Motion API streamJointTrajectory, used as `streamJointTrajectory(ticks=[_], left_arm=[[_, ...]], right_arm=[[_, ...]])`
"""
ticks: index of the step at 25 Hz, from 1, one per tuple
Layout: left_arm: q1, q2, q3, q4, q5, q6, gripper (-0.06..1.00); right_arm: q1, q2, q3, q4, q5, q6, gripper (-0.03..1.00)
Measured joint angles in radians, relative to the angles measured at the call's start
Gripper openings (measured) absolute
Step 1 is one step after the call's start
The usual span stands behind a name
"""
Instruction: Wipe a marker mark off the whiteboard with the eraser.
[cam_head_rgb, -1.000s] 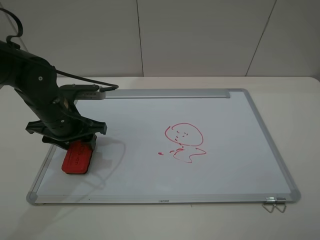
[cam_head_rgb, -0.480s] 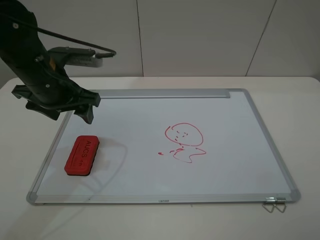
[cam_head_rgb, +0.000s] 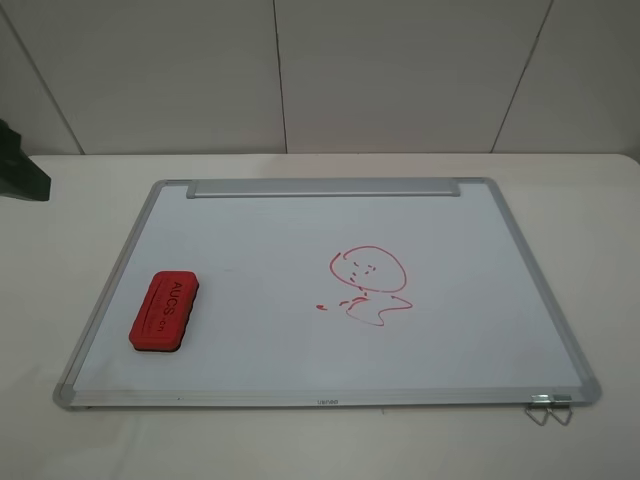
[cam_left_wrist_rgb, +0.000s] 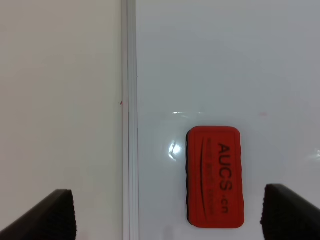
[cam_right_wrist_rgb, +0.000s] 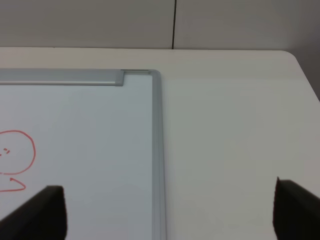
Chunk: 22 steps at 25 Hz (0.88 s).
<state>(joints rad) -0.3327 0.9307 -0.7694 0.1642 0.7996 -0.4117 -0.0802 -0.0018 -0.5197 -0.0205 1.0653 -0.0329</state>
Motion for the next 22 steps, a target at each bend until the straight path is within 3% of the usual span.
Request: streamJointTrajectory(ticks=[7,13,22], left_arm=[[0.000,-0.364,0.083,-0.001,0.070,0.007,0.74],[0.000,-0.601,0.137,-0.041,0.164,0.136,0.74],[0.000,-0.785,0.230,-0.137,0.305,0.256,0.74]], right_arm=[[0.000,0.000,0.000,0.000,0.000,0.000,0.71],[0.000,0.000,0.000,0.000,0.000,0.000,0.71],[0.000,0.000,0.000,0.000,0.000,0.000,0.71]])
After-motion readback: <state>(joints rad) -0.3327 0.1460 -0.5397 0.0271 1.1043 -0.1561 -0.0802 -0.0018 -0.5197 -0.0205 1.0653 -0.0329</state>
